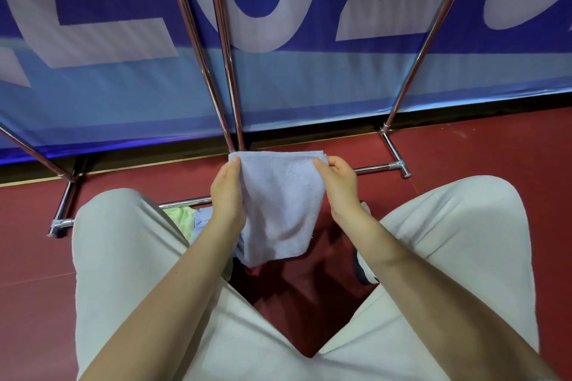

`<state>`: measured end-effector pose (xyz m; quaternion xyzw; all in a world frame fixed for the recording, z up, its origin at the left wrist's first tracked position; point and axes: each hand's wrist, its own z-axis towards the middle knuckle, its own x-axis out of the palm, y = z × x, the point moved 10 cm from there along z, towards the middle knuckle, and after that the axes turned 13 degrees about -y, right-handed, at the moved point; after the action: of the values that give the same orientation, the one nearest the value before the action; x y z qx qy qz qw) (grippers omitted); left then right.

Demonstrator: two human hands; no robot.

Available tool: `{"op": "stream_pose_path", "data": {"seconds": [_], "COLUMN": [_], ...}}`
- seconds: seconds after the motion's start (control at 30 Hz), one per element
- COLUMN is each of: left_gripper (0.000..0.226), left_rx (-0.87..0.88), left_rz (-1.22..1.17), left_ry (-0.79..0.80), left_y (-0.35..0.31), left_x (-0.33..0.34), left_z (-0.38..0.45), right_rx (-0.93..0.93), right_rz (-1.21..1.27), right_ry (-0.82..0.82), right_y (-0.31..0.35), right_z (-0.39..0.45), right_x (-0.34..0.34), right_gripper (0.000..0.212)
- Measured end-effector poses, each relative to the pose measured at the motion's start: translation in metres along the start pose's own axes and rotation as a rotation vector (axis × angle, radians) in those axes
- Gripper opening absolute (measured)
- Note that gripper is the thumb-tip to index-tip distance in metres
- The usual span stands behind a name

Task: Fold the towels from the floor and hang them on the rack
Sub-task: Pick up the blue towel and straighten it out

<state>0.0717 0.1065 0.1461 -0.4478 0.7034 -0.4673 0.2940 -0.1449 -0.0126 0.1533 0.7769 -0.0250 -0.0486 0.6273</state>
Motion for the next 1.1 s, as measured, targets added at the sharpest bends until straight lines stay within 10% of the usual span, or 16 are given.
{"op": "stream_pose_path", "data": {"seconds": [0.23, 0.8, 1.1], "left_gripper": [0.021, 0.027, 0.031], "left_rx": [-0.099, 0.024, -0.078], "left_rz": [-0.071, -0.118, -0.056], "left_ry": [0.092, 0.223, 0.315], "left_y": [0.013, -0.011, -0.01], "left_x": [0.023, 0.031, 0.033], "left_z": [-0.022, -0.022, -0.018], "right_rx": [0.119, -0.21, -0.554], "right_rz": [0.046, -0.088, -0.172], "right_ry": [-0.055, 0.395, 0.129], "right_y": [-0.018, 0.027, 0.053], "right_z": [-0.009, -0.052, -0.052], "right_x": [0.02, 0.091, 0.064], "right_gripper": [0.018, 0.024, 0.041]}}
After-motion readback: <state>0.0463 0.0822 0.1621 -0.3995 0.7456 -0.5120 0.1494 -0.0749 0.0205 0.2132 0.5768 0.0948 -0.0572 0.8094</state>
